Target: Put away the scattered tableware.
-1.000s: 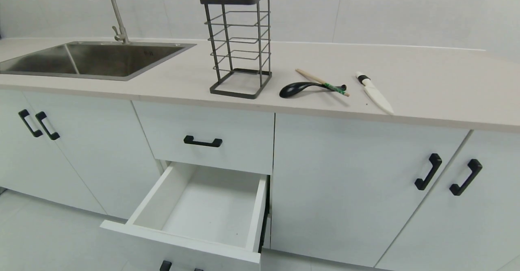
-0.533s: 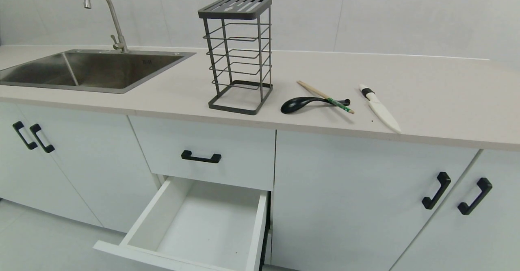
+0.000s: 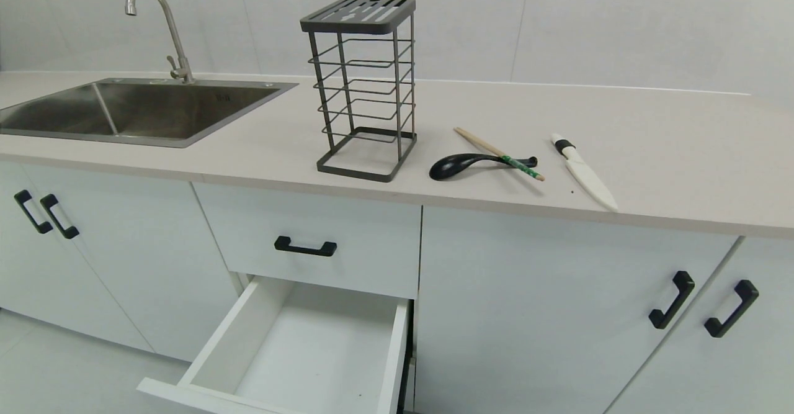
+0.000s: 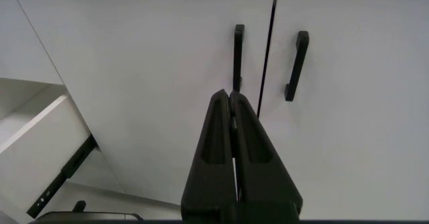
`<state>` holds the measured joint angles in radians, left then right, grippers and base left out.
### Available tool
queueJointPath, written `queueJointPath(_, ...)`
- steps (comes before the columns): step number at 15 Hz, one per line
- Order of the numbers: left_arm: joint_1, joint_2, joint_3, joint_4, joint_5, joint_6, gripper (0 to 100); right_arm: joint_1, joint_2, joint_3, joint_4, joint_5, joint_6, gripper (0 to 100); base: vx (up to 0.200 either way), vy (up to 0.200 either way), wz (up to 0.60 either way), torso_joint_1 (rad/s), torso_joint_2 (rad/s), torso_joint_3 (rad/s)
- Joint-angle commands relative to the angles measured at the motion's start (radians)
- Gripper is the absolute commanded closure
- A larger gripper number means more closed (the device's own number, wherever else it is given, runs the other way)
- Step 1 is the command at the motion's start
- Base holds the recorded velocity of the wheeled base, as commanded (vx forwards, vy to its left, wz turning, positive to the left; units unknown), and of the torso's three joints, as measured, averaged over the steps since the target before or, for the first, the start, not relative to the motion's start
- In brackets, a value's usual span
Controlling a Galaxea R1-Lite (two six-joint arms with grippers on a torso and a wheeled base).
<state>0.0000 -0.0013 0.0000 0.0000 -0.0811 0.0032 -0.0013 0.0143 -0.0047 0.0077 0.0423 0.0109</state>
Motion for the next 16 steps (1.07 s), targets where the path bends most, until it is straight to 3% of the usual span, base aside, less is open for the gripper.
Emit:
queueJointPath(1,0.0,0.001,0.0,0.0,0.0,0.0,0,0.0,0.0,0.0,0.0,0.001,0.0,100,0.0,0.0,0.0,0.0,0.0,0.0)
queueJointPath(4,0.0,0.001,0.0,0.0,0.0,-0.002,0,0.0,0.0,0.0,0.0,0.001,0.0,100,0.0,0.0,0.0,0.043,-0.05,-0.007)
queueJointPath(10,0.0,0.001,0.0,0.0,0.0,-0.002,0,0.0,0.0,0.0,-0.002,0.001,0.001,100,0.0,0.0,0.0,0.205,-0.38,-0.175)
queueJointPath(13,0.0,0.001,0.0,0.0,0.0,-0.002,0,0.0,0.0,0.0,0.0,0.001,0.0,100,0.0,0.0,0.4,0.05,-0.09,-0.038)
queueJointPath(16,0.0,0.001,0.0,0.0,0.001,-0.002,0,0.0,0.0,0.0,0.0,0.001,0.0,100,0.0,0.0,0.0,0.0,0.0,0.0)
